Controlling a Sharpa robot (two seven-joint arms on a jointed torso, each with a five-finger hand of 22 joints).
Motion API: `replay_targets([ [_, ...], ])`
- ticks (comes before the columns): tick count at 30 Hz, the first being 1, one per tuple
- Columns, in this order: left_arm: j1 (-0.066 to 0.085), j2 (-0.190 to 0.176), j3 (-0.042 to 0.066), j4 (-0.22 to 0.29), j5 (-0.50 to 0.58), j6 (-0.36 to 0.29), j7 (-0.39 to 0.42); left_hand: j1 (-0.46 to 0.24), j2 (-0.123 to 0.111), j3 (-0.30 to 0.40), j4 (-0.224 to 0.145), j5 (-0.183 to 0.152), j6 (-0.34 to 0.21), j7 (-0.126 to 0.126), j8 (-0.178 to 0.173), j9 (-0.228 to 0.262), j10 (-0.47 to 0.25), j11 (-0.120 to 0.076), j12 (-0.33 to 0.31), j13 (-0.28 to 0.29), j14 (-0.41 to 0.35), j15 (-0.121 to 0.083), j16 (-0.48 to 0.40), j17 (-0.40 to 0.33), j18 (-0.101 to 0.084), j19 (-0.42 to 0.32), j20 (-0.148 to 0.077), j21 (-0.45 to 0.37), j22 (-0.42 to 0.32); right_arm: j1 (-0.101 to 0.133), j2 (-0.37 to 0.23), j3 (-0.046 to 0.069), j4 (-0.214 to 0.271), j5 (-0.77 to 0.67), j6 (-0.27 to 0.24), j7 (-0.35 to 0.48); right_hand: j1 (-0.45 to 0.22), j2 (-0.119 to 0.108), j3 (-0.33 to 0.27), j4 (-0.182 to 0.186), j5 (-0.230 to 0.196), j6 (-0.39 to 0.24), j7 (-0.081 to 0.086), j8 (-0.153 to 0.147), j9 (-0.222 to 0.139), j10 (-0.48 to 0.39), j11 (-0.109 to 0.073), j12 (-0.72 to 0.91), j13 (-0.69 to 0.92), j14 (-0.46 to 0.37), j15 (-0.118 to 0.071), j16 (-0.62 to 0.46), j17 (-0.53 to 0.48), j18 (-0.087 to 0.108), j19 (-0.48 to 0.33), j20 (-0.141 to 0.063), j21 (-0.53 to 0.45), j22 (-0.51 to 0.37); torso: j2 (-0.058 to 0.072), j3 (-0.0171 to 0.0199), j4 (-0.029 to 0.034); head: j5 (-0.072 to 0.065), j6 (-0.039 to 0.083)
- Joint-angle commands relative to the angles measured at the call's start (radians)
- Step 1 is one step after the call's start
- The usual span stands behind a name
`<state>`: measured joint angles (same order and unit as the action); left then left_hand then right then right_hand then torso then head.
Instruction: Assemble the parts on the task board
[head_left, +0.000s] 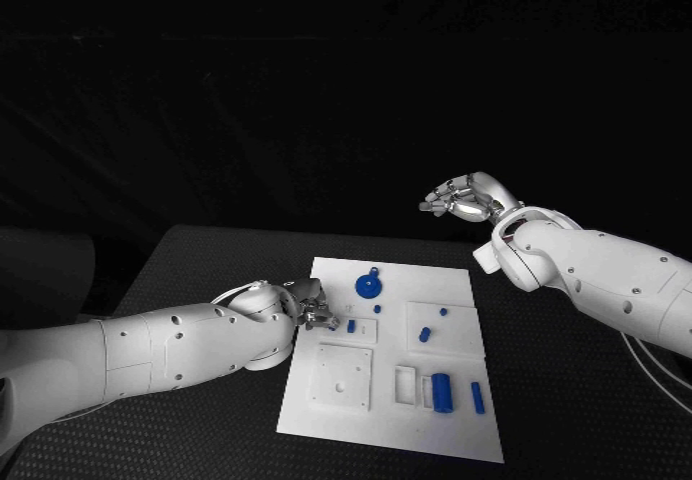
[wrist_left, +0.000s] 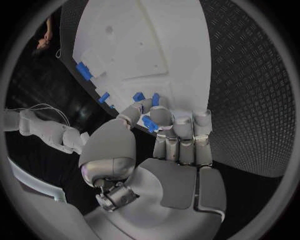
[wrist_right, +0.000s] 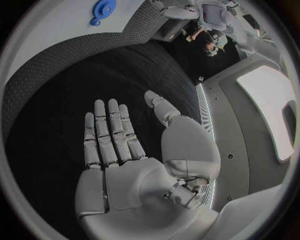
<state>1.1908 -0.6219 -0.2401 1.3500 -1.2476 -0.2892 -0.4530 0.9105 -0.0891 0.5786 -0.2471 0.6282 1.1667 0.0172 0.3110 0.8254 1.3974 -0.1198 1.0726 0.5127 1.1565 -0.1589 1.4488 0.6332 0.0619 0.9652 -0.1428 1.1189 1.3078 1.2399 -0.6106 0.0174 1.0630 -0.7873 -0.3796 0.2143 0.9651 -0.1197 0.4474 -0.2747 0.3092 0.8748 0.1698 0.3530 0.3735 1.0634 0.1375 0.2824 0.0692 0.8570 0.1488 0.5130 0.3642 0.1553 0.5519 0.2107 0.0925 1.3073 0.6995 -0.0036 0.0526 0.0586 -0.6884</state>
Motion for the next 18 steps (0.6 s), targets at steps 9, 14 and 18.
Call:
replay_targets([
  [9,-0.002,0.001,-0.001,-0.003,-0.011,0.030,-0.004,0.023,0.024,0.042,-0.034,0.003,0.103,-0.039,0.003,0.029,0.002,-0.012,0.004,0.001,0.041,-0.051,0.005,0.001,0.005,0.007,-0.130,0.006,0.011,0.000,0.002,0.001,0.000,0.000,0.010,0.012,-0.012,-0.001,0.004,0.000,0.005,0.007,0.003,-0.004,-0.001,0.006,-0.001,-0.007,0.000,0.004,0.005,-0.006,-0.001,0.013,0.003,0.006,-0.007,0.009,0.000,0.0002,-0.0003,0.000,0.000],
  [14,-0.002,0.000,-0.001,0.002,-0.011,0.042,-0.009,0.024,0.025,0.044,-0.036,0.008,0.103,-0.040,0.004,0.029,0.001,-0.013,0.005,0.002,0.041,-0.050,0.006,0.001,0.005,0.007,-0.130,0.006,0.011,0.000,0.002,0.001,-0.001,0.000,0.011,0.012,-0.012,-0.001,0.004,0.000,0.006,0.007,0.003,-0.004,-0.002,0.006,-0.001,-0.007,0.000,0.004,0.005,-0.006,-0.002,0.013,0.003,0.007,-0.007,0.009,0.000,0.0003,-0.0004,-0.001,-0.002],
  [18,-0.002,0.001,-0.001,0.006,-0.005,0.063,0.002,0.020,0.023,0.043,-0.039,0.039,0.106,-0.041,0.008,0.031,0.002,-0.013,0.011,0.006,0.042,-0.047,0.010,0.003,0.005,0.006,-0.129,0.009,0.013,0.000,0.002,0.001,-0.002,0.000,0.011,0.012,-0.012,-0.001,0.004,0.000,0.007,0.007,0.003,-0.004,-0.002,0.007,-0.001,-0.008,0.000,0.004,0.005,-0.006,-0.002,0.013,0.003,0.007,-0.007,0.009,0.000,0.0001,0.0000,-0.002,-0.002],
])
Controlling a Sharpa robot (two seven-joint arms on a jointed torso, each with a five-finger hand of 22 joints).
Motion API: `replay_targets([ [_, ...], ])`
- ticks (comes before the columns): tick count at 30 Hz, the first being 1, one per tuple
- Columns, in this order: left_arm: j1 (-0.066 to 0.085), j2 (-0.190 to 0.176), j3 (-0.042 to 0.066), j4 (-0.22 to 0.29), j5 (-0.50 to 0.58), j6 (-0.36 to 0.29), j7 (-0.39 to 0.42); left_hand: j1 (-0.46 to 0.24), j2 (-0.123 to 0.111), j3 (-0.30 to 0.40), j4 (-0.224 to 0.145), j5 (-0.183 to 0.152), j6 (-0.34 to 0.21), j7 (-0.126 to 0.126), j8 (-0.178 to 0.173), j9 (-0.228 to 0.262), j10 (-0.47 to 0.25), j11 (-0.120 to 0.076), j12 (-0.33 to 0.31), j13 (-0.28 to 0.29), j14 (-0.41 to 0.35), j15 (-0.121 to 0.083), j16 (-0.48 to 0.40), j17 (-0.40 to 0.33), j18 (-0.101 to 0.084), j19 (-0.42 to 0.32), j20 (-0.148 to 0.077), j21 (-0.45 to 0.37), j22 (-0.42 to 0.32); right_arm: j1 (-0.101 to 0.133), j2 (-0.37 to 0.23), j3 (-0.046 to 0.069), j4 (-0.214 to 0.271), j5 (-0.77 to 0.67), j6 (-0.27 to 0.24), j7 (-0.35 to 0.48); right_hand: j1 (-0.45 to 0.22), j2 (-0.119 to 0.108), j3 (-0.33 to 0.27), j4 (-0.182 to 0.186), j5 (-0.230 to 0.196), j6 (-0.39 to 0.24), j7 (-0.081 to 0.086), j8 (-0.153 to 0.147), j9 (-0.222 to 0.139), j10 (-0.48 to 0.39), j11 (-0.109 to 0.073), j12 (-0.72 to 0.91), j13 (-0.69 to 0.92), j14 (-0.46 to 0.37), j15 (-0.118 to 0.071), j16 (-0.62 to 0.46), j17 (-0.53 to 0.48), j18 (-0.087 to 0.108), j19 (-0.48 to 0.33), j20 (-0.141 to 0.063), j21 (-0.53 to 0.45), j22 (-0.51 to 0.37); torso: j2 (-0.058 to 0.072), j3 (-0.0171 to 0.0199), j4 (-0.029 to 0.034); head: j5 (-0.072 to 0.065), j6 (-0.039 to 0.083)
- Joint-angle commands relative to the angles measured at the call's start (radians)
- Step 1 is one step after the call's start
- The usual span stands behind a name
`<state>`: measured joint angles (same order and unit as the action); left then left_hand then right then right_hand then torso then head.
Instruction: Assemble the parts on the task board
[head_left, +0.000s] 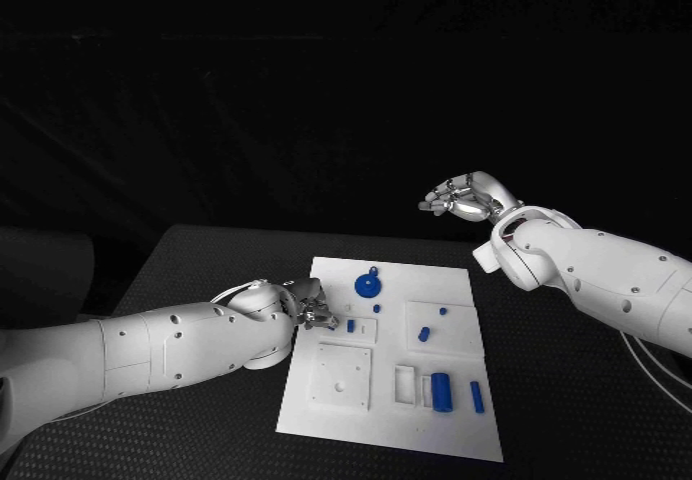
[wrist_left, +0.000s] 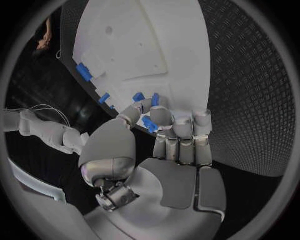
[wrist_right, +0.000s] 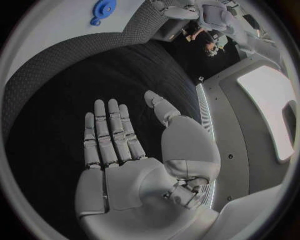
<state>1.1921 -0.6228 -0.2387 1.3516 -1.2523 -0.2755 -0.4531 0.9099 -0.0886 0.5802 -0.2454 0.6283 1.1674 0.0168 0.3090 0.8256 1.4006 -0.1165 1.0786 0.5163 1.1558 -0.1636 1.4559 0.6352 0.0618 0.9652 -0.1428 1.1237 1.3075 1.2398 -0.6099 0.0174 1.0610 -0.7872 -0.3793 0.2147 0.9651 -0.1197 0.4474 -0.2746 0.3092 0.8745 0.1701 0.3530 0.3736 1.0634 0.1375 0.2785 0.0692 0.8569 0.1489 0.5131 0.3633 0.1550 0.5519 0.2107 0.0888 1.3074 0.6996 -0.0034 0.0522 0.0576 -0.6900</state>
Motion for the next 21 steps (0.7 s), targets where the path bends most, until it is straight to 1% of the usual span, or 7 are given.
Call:
replay_targets([
  [1,-0.003,0.003,-0.002,0.005,0.000,0.054,0.003,0.016,0.022,0.039,-0.040,0.041,0.111,-0.040,0.013,0.033,0.002,-0.015,0.010,0.005,0.044,-0.041,0.005,0.002,0.005,0.006,-0.128,0.004,0.014,0.000,0.002,0.001,0.000,-0.001,0.011,0.011,-0.012,-0.001,0.004,0.000,0.007,0.007,0.003,-0.004,-0.002,0.007,-0.001,-0.004,0.000,0.004,0.005,-0.006,-0.001,0.014,0.003,0.007,-0.004,0.009,0.000,-0.0002,0.0007,-0.001,-0.001],
  [3,-0.003,0.003,-0.002,0.006,0.001,0.057,0.004,0.013,0.019,0.037,-0.039,0.040,0.115,-0.041,0.016,0.034,0.003,-0.016,0.015,0.008,0.044,-0.040,0.007,0.003,0.005,0.005,-0.128,0.005,0.014,0.000,0.002,0.001,0.000,-0.001,0.011,0.011,-0.012,-0.001,0.004,0.000,0.008,0.007,0.003,-0.005,-0.002,0.007,-0.001,-0.004,0.000,0.004,0.005,-0.006,-0.001,0.014,0.003,0.007,-0.004,0.009,0.001,-0.0002,0.0006,-0.001,0.000],
  [9,-0.003,0.006,-0.002,0.004,0.001,0.060,0.001,0.010,0.020,0.036,-0.037,0.021,0.123,-0.041,0.024,0.036,0.002,-0.015,0.025,0.015,0.044,-0.037,0.012,0.005,0.005,0.004,-0.128,0.006,0.015,0.000,0.002,0.001,0.000,-0.001,0.010,0.011,-0.013,-0.001,0.005,0.001,0.013,0.007,0.003,-0.005,-0.002,0.007,-0.001,-0.006,0.000,0.004,0.005,-0.007,-0.002,0.014,0.003,0.007,-0.006,0.009,0.000,0.0002,0.0003,0.001,-0.001],
  [11,-0.003,0.007,-0.002,0.003,0.001,0.062,0.000,0.009,0.022,0.036,-0.036,0.008,0.127,-0.042,0.029,0.037,0.003,-0.015,0.030,0.018,0.044,-0.035,0.014,0.006,0.006,0.004,-0.128,0.007,0.015,0.000,0.002,0.001,0.000,-0.001,0.011,0.011,-0.013,-0.001,0.005,0.001,0.016,0.007,0.003,-0.005,-0.002,0.008,-0.001,-0.007,0.000,0.004,0.005,-0.007,-0.002,0.014,0.004,0.007,-0.006,0.010,0.000,0.0004,0.0007,0.001,-0.001],
  [13,-0.003,0.009,-0.002,0.002,0.001,0.066,0.000,0.009,0.023,0.036,-0.036,0.005,0.128,-0.042,0.030,0.037,0.003,-0.014,0.032,0.019,0.044,-0.035,0.015,0.006,0.006,0.004,-0.128,0.007,0.015,0.000,0.003,0.001,0.000,0.000,0.011,0.011,-0.013,-0.001,0.005,0.001,0.020,0.007,0.003,-0.006,-0.003,0.009,-0.001,-0.009,0.000,0.004,0.005,-0.007,-0.003,0.015,0.004,0.008,-0.008,0.010,0.000,0.0005,0.0005,0.002,-0.002],
  [14,-0.003,0.010,-0.002,0.001,0.001,0.066,0.000,0.010,0.024,0.036,-0.036,-0.002,0.129,-0.042,0.032,0.037,0.003,-0.015,0.034,0.021,0.045,-0.034,0.017,0.007,0.006,0.004,-0.128,0.008,0.015,0.000,0.003,0.001,0.000,0.000,0.011,0.011,-0.014,-0.001,0.005,0.002,0.023,0.007,0.003,-0.006,-0.003,0.009,-0.001,-0.009,0.000,0.005,0.005,-0.007,-0.003,0.015,0.004,0.008,-0.008,0.010,0.000,0.0005,0.0005,0.002,-0.002],
  [21,-0.003,0.017,-0.002,-0.001,-0.001,0.071,0.000,0.008,0.030,0.036,-0.033,-0.011,0.133,-0.043,0.039,0.039,0.004,-0.015,0.041,0.024,0.047,-0.031,0.021,0.008,0.006,0.006,-0.127,0.011,0.016,0.000,0.004,0.001,-0.002,0.000,0.012,0.012,-0.014,-0.001,0.005,0.003,0.030,0.007,0.003,-0.006,-0.003,0.010,-0.001,-0.012,0.000,0.005,0.005,-0.008,-0.004,0.016,0.005,0.008,-0.010,0.011,0.000,0.0005,0.0001,0.003,-0.003],
])
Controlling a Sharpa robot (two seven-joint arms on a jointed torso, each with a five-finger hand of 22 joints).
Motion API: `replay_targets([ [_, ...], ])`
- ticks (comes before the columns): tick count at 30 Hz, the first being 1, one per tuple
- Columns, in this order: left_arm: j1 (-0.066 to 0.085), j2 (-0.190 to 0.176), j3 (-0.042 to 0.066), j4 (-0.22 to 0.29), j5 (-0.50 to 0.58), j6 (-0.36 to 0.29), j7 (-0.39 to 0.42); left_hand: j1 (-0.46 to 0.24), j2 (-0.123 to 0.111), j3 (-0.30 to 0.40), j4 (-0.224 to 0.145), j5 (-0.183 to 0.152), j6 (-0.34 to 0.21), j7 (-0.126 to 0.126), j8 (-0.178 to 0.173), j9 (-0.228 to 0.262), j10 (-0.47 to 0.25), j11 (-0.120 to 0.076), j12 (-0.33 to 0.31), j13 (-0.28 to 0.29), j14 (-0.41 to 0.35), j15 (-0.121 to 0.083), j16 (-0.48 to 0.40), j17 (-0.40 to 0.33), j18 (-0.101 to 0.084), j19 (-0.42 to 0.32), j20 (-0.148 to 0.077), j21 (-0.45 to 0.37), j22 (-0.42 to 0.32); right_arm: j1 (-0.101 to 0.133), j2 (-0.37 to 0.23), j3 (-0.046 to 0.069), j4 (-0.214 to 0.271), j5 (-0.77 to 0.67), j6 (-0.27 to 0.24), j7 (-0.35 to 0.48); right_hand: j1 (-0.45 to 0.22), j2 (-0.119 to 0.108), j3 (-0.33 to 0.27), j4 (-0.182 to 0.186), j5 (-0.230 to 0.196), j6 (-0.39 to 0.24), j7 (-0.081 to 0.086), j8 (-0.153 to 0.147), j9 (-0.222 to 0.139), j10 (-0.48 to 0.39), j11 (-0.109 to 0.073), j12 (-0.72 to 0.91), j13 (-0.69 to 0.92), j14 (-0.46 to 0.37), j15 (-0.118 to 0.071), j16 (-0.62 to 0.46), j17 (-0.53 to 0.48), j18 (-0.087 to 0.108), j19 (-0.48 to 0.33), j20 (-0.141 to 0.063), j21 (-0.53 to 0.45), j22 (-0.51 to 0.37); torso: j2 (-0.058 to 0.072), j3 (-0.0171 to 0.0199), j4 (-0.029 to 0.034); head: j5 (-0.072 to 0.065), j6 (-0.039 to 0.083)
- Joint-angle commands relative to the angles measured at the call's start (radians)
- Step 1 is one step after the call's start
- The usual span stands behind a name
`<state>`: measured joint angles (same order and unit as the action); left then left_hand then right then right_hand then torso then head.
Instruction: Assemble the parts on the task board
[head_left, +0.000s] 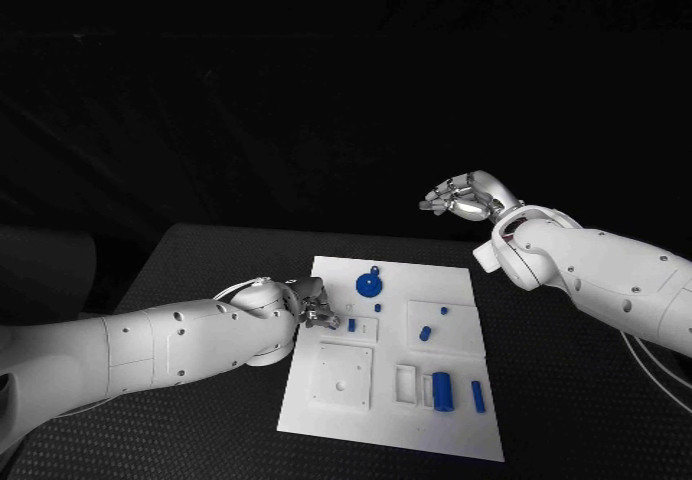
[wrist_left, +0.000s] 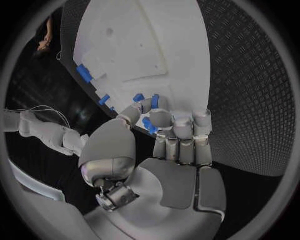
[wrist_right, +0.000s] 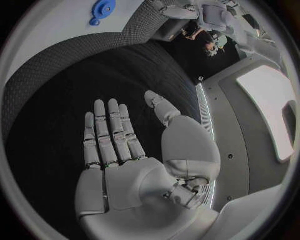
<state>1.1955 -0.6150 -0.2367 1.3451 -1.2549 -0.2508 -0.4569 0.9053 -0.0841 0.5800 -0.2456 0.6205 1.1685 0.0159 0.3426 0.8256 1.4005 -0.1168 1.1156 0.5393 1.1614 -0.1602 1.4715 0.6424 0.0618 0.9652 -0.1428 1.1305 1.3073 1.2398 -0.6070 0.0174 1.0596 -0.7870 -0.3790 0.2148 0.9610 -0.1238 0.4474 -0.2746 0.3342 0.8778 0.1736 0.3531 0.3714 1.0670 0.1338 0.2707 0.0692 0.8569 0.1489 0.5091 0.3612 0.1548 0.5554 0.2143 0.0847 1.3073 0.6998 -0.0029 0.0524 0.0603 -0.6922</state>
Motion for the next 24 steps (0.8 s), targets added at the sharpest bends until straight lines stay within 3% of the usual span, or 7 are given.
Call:
replay_targets([
  [1,-0.006,0.010,-0.004,0.005,0.001,0.046,0.004,0.012,0.027,0.037,-0.033,-0.004,0.132,-0.043,0.006,0.039,0.004,-0.015,0.004,0.002,0.042,-0.035,0.006,0.001,0.006,0.006,-0.127,0.004,0.016,0.000,0.002,0.001,-0.001,0.000,0.012,0.012,-0.010,0.004,0.005,0.003,0.006,0.004,0.000,-0.007,-0.001,0.007,0.003,-0.004,0.000,0.005,0.005,-0.004,-0.002,0.016,0.001,0.005,-0.006,0.011,0.000,-0.0001,0.0000,0.001,0.000],
  [24,-0.006,0.030,-0.004,0.001,-0.034,0.111,-0.012,0.014,0.045,0.042,-0.038,-0.011,0.128,-0.046,0.013,0.039,0.000,-0.020,0.009,0.004,0.044,-0.031,0.010,0.002,0.007,0.006,-0.127,0.008,0.017,0.000,0.004,0.001,-0.002,0.001,0.015,0.011,-0.012,0.004,0.005,0.004,0.017,0.005,0.000,-0.007,-0.002,0.009,0.003,-0.008,0.000,0.005,0.006,-0.005,-0.003,0.017,0.002,0.006,-0.009,0.013,0.000,0.0001,-0.0006,0.002,0.000],
])
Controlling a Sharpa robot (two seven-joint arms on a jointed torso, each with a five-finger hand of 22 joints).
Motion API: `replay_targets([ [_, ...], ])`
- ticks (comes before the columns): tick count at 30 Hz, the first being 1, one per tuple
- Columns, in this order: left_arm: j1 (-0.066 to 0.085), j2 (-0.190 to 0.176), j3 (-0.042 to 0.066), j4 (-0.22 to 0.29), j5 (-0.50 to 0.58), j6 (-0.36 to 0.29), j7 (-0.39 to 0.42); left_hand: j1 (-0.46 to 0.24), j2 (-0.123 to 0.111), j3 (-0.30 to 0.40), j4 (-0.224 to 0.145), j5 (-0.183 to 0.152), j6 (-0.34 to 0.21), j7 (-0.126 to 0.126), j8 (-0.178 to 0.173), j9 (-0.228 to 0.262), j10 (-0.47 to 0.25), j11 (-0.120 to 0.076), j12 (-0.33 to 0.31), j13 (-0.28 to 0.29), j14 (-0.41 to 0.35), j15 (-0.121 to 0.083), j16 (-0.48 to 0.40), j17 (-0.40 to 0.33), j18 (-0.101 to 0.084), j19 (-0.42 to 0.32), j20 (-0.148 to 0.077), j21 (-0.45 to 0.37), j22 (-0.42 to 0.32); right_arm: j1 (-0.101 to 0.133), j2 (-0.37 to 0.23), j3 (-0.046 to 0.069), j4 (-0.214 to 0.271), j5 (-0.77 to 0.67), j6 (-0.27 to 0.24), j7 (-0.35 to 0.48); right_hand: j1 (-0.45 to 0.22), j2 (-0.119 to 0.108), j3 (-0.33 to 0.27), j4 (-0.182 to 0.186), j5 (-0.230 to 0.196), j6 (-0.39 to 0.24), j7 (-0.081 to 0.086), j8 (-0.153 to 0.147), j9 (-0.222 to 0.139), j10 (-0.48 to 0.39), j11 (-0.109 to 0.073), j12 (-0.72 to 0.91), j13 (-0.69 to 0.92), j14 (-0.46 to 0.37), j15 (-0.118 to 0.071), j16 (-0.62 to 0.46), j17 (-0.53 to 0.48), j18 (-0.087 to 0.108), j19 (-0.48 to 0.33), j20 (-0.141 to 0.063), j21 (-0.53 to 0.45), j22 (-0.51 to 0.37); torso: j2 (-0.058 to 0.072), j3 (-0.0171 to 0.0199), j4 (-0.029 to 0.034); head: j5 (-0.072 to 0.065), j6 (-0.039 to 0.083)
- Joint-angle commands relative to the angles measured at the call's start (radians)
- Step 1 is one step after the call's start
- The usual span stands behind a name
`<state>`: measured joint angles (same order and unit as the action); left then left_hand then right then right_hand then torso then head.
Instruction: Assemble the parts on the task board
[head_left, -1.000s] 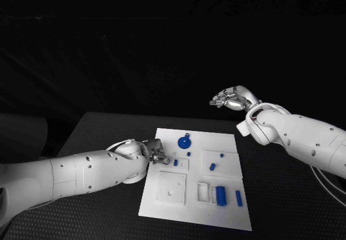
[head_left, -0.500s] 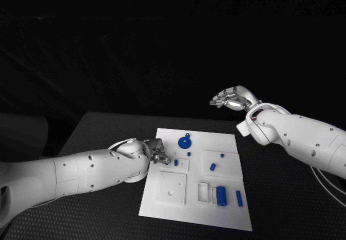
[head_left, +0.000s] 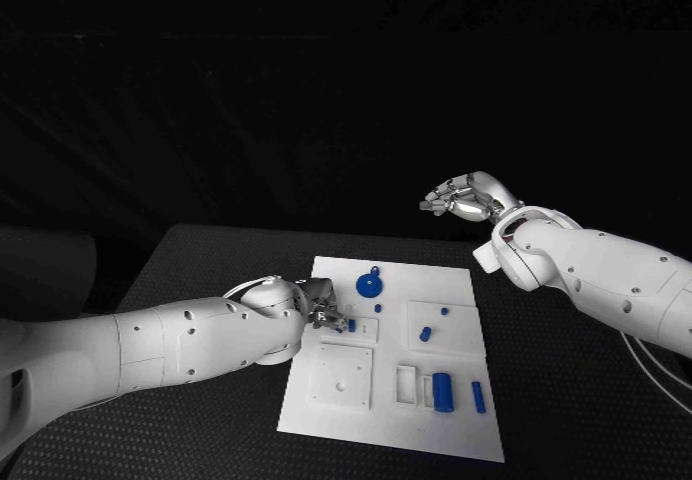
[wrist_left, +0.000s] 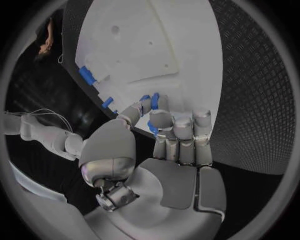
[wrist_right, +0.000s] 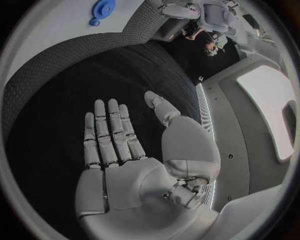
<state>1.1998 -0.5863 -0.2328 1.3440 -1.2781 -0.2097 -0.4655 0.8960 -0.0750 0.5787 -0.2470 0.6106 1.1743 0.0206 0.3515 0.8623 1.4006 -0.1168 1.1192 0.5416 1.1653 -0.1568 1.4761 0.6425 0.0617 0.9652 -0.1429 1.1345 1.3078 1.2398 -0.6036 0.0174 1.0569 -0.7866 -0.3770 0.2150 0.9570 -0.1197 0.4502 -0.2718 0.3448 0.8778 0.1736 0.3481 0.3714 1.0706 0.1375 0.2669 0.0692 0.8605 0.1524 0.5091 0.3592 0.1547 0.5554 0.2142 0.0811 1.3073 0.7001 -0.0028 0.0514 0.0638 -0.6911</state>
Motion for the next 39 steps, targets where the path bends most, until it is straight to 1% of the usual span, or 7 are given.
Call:
replay_targets([
  [1,-0.010,0.002,-0.008,0.003,-0.011,0.071,-0.004,0.024,0.037,0.044,-0.038,0.000,0.122,-0.051,0.005,0.003,-0.001,-0.020,0.006,0.002,0.040,-0.034,0.005,0.002,0.007,0.006,-0.127,0.004,0.016,0.000,0.001,0.001,0.000,0.000,0.013,0.011,-0.008,0.000,0.002,0.002,0.007,0.005,0.000,-0.003,-0.002,0.005,-0.001,-0.004,0.000,0.002,0.002,-0.005,-0.001,0.017,0.002,0.006,-0.005,0.013,0.000,-0.0001,0.0009,0.000,-0.002],
  [6,-0.010,0.002,-0.008,0.005,-0.026,0.078,-0.005,0.023,0.043,0.048,-0.039,0.007,0.121,-0.052,0.008,0.004,-0.002,-0.022,0.007,0.003,0.042,-0.032,0.007,0.002,0.007,0.006,-0.126,0.006,0.017,0.000,0.001,0.001,0.000,0.000,0.014,0.011,-0.008,0.000,0.002,0.002,0.009,0.005,0.000,-0.003,-0.002,0.005,-0.001,-0.005,0.000,0.002,0.002,-0.005,-0.002,0.017,0.002,0.006,-0.006,0.013,-0.001,0.0000,0.0018,-0.001,-0.003],
  [8,-0.010,0.000,-0.008,0.000,-0.031,0.075,-0.007,0.023,0.045,0.049,-0.039,0.008,0.120,-0.052,0.009,0.004,-0.003,-0.022,0.008,0.003,0.042,-0.031,0.007,0.001,0.007,0.005,-0.126,0.006,0.017,0.000,0.000,0.001,0.000,0.000,0.013,0.011,-0.008,0.000,0.002,0.002,0.009,0.005,0.000,-0.003,-0.002,0.005,-0.001,-0.005,0.000,0.002,0.002,-0.005,-0.002,0.017,0.002,0.006,-0.006,0.013,0.000,-0.0006,0.0015,-0.001,-0.002],
  [15,-0.010,-0.005,-0.008,-0.012,-0.055,0.043,-0.014,0.020,0.047,0.050,-0.039,0.006,0.119,-0.053,0.011,0.004,-0.004,-0.023,0.009,0.004,0.043,-0.030,0.007,0.001,0.008,0.006,-0.126,0.008,0.017,0.000,0.001,0.001,-0.001,0.000,0.012,0.012,-0.008,-0.001,0.002,0.002,0.010,0.005,0.000,-0.003,-0.002,0.006,-0.001,-0.005,0.000,0.001,0.002,-0.006,-0.002,0.017,0.002,0.006,-0.006,0.013,0.000,-0.0012,0.0013,-0.001,0.000],
  [23,-0.011,-0.014,-0.007,-0.018,-0.065,0.020,-0.018,0.020,0.046,0.052,-0.040,0.003,0.119,-0.054,0.012,0.005,-0.005,-0.024,0.009,0.004,0.044,-0.030,0.007,0.001,0.008,0.006,-0.126,0.009,0.017,0.000,0.000,0.001,-0.001,0.000,0.012,0.012,-0.009,-0.001,0.002,0.002,0.011,0.005,0.000,-0.003,-0.002,0.006,-0.001,-0.006,0.000,0.001,0.002,-0.006,-0.002,0.017,0.001,0.006,-0.007,0.013,0.000,-0.0016,0.0014,-0.003,-0.003],
  [33,-0.010,-0.013,-0.007,-0.034,-0.067,0.024,-0.020,0.018,0.045,0.053,-0.038,-0.001,0.117,-0.054,0.014,0.005,-0.006,-0.025,0.010,0.005,0.045,-0.029,0.007,0.000,0.008,0.007,-0.126,0.010,0.017,0.000,0.001,0.001,0.000,0.000,0.013,0.012,-0.010,-0.001,0.001,0.003,0.012,0.005,0.000,-0.003,-0.002,0.006,-0.001,-0.007,0.000,0.001,0.003,-0.006,-0.003,0.017,0.001,0.006,-0.008,0.014,0.000,-0.0006,0.0017,-0.002,-0.007],
  [39,-0.010,-0.010,-0.007,-0.036,-0.059,0.029,-0.018,0.015,0.047,0.054,-0.037,-0.005,0.116,-0.054,0.015,0.005,-0.007,-0.025,0.010,0.005,0.045,-0.029,0.005,-0.001,0.009,0.007,-0.126,0.011,0.017,0.000,0.001,0.001,-0.001,0.000,0.013,0.012,-0.010,0.000,0.001,0.003,0.012,0.005,0.000,-0.003,-0.002,0.007,-0.001,-0.007,0.000,0.001,0.003,-0.006,-0.003,0.017,0.001,0.007,-0.008,0.014,0.000,-0.0005,0.0009,-0.003,-0.007],
])
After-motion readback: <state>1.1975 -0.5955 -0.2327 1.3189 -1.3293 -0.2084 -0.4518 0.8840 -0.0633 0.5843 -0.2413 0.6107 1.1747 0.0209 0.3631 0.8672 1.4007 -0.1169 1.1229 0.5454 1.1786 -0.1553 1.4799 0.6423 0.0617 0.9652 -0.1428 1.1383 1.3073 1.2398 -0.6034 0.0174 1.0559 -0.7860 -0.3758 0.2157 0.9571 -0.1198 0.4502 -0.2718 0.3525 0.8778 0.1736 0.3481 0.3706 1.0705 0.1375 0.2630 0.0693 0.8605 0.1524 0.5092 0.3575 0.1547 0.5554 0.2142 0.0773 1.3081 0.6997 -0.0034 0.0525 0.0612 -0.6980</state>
